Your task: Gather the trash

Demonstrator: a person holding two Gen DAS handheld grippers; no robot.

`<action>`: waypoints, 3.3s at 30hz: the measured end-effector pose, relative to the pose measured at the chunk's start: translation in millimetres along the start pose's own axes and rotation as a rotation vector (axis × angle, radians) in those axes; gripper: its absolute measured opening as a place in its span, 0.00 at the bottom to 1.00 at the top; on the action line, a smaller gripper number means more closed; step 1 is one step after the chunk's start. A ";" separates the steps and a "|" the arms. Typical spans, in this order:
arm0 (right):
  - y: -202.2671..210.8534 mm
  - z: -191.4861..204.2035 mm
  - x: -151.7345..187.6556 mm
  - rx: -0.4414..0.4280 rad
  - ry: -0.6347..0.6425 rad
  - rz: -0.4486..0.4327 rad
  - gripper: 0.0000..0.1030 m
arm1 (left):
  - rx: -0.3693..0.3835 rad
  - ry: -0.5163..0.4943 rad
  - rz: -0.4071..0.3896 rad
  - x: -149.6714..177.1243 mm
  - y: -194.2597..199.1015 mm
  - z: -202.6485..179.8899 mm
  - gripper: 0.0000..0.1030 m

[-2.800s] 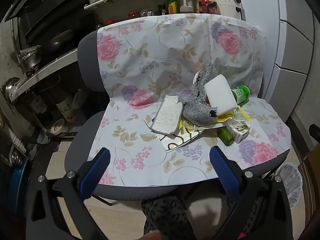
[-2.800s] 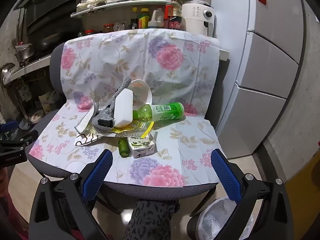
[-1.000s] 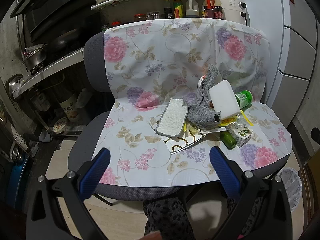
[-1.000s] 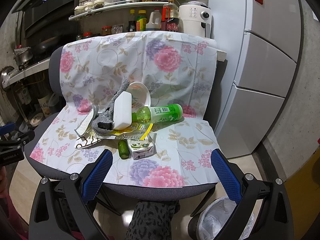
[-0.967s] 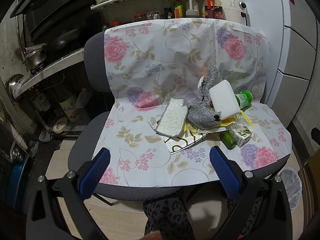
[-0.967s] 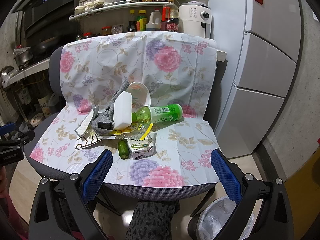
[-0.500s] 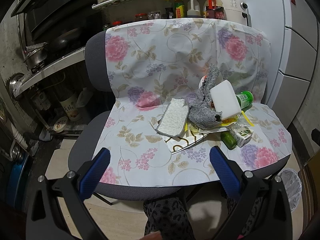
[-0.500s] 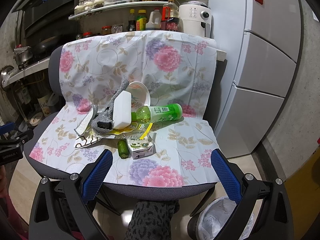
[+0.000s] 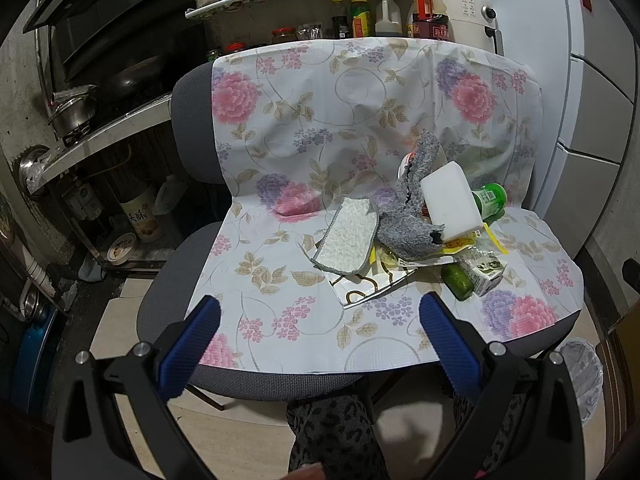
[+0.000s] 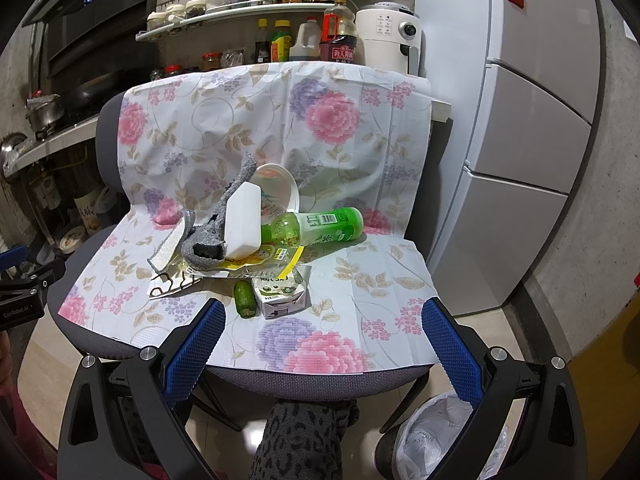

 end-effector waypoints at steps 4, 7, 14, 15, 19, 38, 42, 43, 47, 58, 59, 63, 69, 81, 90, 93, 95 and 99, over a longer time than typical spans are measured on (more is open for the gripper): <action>0.0 -0.2 0.6 0.001 -0.001 -0.001 0.94 | 0.000 0.001 0.001 -0.1 0.1 0.4 0.94; -0.4 -0.5 0.8 0.002 -0.001 -0.001 0.94 | 0.000 0.002 -0.001 0.1 0.2 0.5 0.94; -3.0 0.8 2.0 0.002 -0.005 0.005 0.94 | -0.002 0.004 0.007 1.0 -1.1 2.2 0.94; -4.6 -2.5 4.7 0.002 -0.006 0.008 0.94 | -0.004 0.006 0.012 1.6 -2.6 3.0 0.94; -14.6 -5.3 8.9 -0.012 0.003 0.017 0.94 | -0.015 0.014 0.038 7.3 -15.2 7.0 0.94; -122.8 33.8 4.9 -0.226 -0.037 0.012 0.94 | 0.014 0.024 0.131 20.2 -108.8 11.3 0.94; -151.5 49.5 0.9 -0.254 -0.011 0.022 0.94 | 0.026 0.036 0.156 21.8 -129.3 14.4 0.94; -157.8 53.0 0.5 -0.254 -0.001 0.024 0.94 | 0.020 0.030 0.157 21.4 -132.2 14.0 0.94; -186.0 60.8 -2.4 -0.287 -0.027 0.050 0.92 | 0.031 0.036 0.168 16.4 -152.0 14.1 0.94; -258.7 72.7 0.1 -0.363 -0.053 0.137 0.58 | 0.080 0.070 0.191 14.3 -194.4 2.8 0.91; -261.5 72.7 0.3 -0.382 -0.071 0.144 0.58 | 0.088 0.065 0.191 14.4 -194.6 0.3 0.89; -253.3 72.8 -0.3 -0.425 -0.112 0.141 0.33 | 0.095 0.071 0.176 13.6 -186.4 -0.6 0.78; -198.3 55.1 -13.1 -0.345 -0.104 -0.006 0.29 | 0.111 0.063 0.148 13.2 -159.7 3.5 0.73; -145.5 9.2 2.2 -0.248 -0.141 -0.039 0.30 | 0.219 0.029 0.156 21.2 -202.0 -27.2 0.43; -155.3 15.1 9.9 -0.251 -0.132 -0.014 0.30 | 0.270 0.075 0.163 14.1 -238.9 -32.9 0.19; -154.7 18.0 11.1 -0.257 -0.129 -0.011 0.30 | 0.275 0.085 0.156 12.0 -244.3 -28.3 0.04; -153.0 18.4 11.0 -0.257 -0.128 -0.012 0.30 | 0.273 0.101 0.110 5.3 -234.3 -20.2 0.03; -147.9 16.4 10.4 -0.264 -0.137 -0.013 0.30 | 0.274 0.137 0.014 -14.3 -198.5 5.2 0.03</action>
Point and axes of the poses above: each gripper's, at about its wrist camera, not at the fingertips, and y roughly against the way its jaws point, z to its left, x to its underside, the point moved 1 cm from there along -y, roughly the way its jaws point, and after that the axes turned 13 degrees about -z, right-handed, at the moved point
